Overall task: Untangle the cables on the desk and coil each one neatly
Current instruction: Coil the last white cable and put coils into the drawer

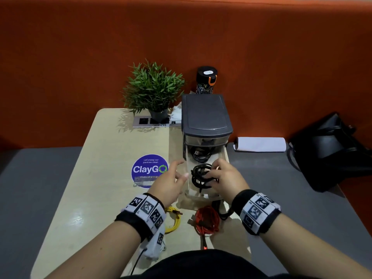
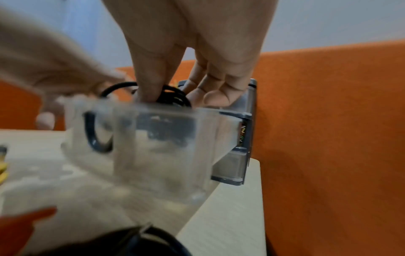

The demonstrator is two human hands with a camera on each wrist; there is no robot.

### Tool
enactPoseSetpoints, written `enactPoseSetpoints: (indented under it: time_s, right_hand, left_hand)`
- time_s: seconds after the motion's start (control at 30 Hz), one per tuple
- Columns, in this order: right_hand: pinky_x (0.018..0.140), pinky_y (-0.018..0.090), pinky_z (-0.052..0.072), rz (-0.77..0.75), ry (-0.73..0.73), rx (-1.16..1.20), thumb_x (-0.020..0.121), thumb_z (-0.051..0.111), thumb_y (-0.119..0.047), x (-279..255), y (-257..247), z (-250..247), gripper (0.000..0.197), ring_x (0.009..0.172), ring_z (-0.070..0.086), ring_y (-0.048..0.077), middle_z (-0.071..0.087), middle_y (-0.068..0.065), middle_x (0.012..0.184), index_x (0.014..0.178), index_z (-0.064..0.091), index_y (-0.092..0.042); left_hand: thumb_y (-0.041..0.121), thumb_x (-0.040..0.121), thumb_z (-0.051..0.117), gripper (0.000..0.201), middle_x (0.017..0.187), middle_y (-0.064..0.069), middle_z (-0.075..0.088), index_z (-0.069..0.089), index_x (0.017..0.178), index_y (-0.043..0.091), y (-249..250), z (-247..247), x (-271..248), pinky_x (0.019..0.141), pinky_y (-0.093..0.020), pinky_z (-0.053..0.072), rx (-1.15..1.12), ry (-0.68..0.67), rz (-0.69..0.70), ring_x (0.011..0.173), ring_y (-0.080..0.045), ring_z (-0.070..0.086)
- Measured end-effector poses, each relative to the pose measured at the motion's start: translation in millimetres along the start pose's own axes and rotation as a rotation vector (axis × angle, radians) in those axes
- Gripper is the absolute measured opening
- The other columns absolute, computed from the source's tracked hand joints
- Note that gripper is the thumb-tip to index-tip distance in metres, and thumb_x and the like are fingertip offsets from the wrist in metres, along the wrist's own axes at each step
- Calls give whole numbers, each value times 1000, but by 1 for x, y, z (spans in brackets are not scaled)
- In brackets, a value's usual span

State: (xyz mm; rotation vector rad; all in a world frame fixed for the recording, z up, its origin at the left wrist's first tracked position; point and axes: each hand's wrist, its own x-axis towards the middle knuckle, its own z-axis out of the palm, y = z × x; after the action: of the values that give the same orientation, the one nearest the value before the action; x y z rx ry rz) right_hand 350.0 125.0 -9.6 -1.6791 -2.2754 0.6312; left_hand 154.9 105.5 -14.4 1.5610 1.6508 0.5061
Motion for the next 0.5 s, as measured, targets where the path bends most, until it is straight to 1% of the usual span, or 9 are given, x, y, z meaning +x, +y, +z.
enactPoseSetpoints:
  time_s: [0.03,0.07,0.13,0.2,0.3,0.33,0.4,0.43,0.5]
  right_hand:
    - [85,23,40,-24,-9,-44,82,70,-15,-1,-1,3,19,101,55,24,55,2,107,101,74,-15]
    - [88,25,40,-31,-28,-70,84,68,-15,-1,-2,4,22,105,54,27,56,5,110,105,73,-15]
    - [92,23,35,-43,-99,-125,88,63,-17,-1,-4,4,31,115,49,24,54,6,120,119,66,-15]
    - [95,23,33,-71,-141,-126,88,62,-16,-1,-7,1,39,120,46,22,51,4,127,127,60,-17]
    - [103,32,33,-90,-84,-61,86,56,-8,-7,-9,-10,38,121,46,21,51,-2,133,121,65,-21]
    - [104,34,32,-70,-41,-37,84,54,-6,-10,-8,-14,37,120,47,19,52,-5,131,114,68,-23]
    - [97,35,37,8,100,55,79,51,-2,-19,-2,-21,35,109,49,19,55,-9,116,99,70,-24]
    - [91,33,41,78,176,107,78,49,0,-24,3,-25,33,101,51,19,54,-11,106,94,67,-23]
    - [78,30,43,268,270,189,79,48,1,-33,17,-29,27,88,54,18,54,-8,93,90,58,-21]
  left_hand:
    - [41,96,42,42,102,7,59,28,136,40,1,0,-2,75,-33,51,71,-18,47,83,-12,63]
    - [40,96,43,44,108,6,57,27,137,42,2,-1,-4,78,-32,50,154,-24,94,87,-12,61]
    - [38,95,47,48,125,4,47,27,138,45,-1,1,-6,86,-33,49,295,-2,194,104,-14,55]
    - [37,92,53,54,141,4,35,30,141,43,-5,3,-6,99,-32,41,409,28,310,124,-16,41]
    - [45,90,46,57,151,5,32,33,144,35,-7,7,-1,113,-40,29,603,0,524,139,-18,30]
    - [51,88,37,60,152,7,31,31,144,33,-6,8,0,115,-41,24,654,-21,549,141,-16,26]
    - [61,83,19,70,156,12,19,21,147,34,-4,8,2,118,-37,4,720,-79,541,145,-10,10]
    - [65,82,17,73,157,13,13,16,148,34,-6,9,4,117,-35,-4,750,-101,520,145,-8,3]
    - [66,85,29,75,158,12,6,10,149,33,-5,9,5,115,-34,-13,802,-109,518,145,-8,-5]
